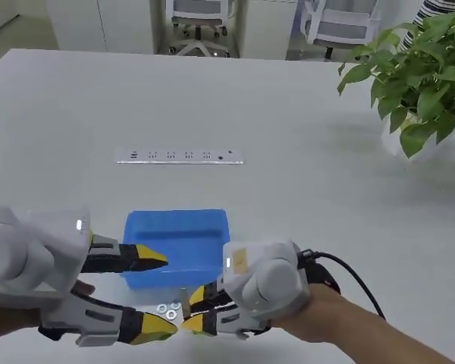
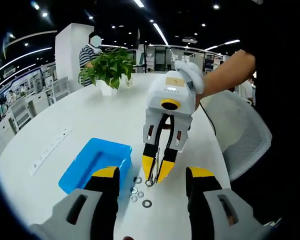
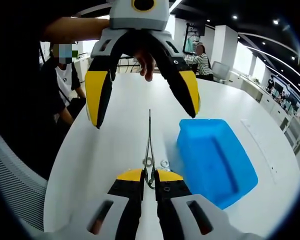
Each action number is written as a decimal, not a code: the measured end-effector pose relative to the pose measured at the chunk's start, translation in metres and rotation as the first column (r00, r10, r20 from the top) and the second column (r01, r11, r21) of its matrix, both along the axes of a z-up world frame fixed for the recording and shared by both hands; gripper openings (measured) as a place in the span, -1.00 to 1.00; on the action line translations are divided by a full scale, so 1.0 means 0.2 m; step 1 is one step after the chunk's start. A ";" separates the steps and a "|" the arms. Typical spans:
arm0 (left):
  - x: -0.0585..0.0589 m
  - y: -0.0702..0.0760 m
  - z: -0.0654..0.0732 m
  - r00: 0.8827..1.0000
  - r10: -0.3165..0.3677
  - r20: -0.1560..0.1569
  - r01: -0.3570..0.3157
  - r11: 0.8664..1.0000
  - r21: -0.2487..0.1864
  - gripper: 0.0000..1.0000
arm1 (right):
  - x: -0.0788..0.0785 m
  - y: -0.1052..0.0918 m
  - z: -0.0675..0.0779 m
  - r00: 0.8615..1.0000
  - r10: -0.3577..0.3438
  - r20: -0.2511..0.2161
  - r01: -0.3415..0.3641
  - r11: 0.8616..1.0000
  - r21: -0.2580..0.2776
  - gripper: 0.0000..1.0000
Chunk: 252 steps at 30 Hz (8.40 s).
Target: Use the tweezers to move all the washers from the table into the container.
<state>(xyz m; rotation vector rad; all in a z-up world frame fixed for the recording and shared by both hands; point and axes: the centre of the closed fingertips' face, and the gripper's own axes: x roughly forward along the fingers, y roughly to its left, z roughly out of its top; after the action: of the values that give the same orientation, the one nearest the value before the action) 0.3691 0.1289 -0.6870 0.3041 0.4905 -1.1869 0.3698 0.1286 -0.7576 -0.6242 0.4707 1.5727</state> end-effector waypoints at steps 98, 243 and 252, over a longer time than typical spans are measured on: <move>0.44 0.09 0.00 0.982 0.183 0.048 -0.180 0.982 -0.058 -0.27 | 0.53 0.11 -0.04 1.000 -0.029 0.009 0.029 0.999 0.042 -0.80; 0.19 -0.19 0.13 0.988 -0.088 0.124 0.091 0.996 -0.016 -0.90 | 0.16 -0.35 0.16 0.939 -0.342 -0.037 0.344 0.934 0.095 1.00; 0.17 -0.19 0.08 0.990 -0.090 0.106 0.092 0.996 -0.013 -0.90 | 0.14 -0.34 0.14 0.940 -0.339 -0.046 0.342 0.935 0.090 0.99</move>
<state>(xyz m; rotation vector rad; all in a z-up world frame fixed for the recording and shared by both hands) 0.4040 0.0917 -0.6704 0.3753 0.3775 -1.2562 0.3975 0.0599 -0.7303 -0.4192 0.4933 1.2668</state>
